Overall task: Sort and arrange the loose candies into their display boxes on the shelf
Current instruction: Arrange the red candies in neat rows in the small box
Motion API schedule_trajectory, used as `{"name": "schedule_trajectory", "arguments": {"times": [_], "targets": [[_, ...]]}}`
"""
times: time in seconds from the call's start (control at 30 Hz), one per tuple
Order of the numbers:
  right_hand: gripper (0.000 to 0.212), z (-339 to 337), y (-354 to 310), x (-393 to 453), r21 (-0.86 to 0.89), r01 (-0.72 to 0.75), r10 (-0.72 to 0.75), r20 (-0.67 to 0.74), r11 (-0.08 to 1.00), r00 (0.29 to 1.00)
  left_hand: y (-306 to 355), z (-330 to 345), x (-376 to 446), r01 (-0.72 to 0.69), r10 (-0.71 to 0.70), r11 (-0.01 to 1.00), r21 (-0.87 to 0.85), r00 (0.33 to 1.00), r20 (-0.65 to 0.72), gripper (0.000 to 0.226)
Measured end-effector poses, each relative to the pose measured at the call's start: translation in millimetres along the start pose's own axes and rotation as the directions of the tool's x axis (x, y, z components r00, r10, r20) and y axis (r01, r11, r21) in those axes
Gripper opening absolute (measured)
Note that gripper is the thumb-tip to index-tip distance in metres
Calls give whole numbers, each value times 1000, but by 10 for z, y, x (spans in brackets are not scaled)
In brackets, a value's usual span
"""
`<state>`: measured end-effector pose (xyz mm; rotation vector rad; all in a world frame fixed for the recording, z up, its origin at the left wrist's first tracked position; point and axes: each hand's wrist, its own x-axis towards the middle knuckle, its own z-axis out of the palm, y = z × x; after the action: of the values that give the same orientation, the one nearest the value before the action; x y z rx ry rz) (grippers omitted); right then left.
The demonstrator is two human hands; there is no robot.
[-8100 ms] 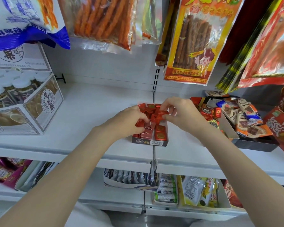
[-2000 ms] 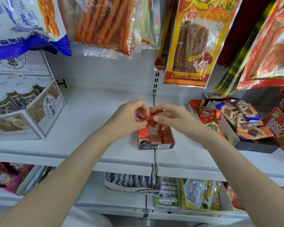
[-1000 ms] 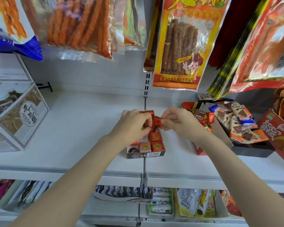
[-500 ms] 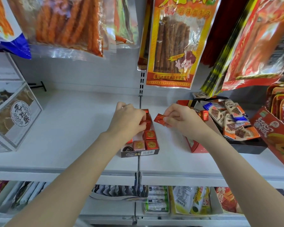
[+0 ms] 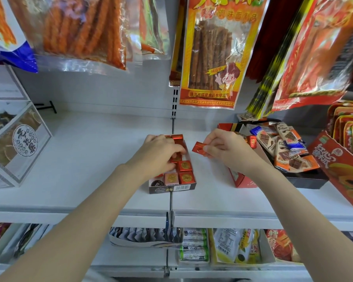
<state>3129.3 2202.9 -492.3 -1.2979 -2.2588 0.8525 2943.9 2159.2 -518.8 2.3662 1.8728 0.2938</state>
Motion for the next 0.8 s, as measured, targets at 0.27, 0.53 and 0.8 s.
{"name": "schedule_trajectory", "arguments": {"times": [0.27,0.53,0.8], "targets": [[8,44,11,37,8,1,-2,14,1000,1000,-78,-54,-60,72,-75,997,-39,993,-96,28],[13,132,26,80,-22,19,-18,38,1000,999,-1,-13,-4,59,-65,993,-98,996,-62,47],[15,149,-23,112,3,53,-53,19,999,998,-53,4,-77,57,-69,989,-137,994,-90,41]]}}
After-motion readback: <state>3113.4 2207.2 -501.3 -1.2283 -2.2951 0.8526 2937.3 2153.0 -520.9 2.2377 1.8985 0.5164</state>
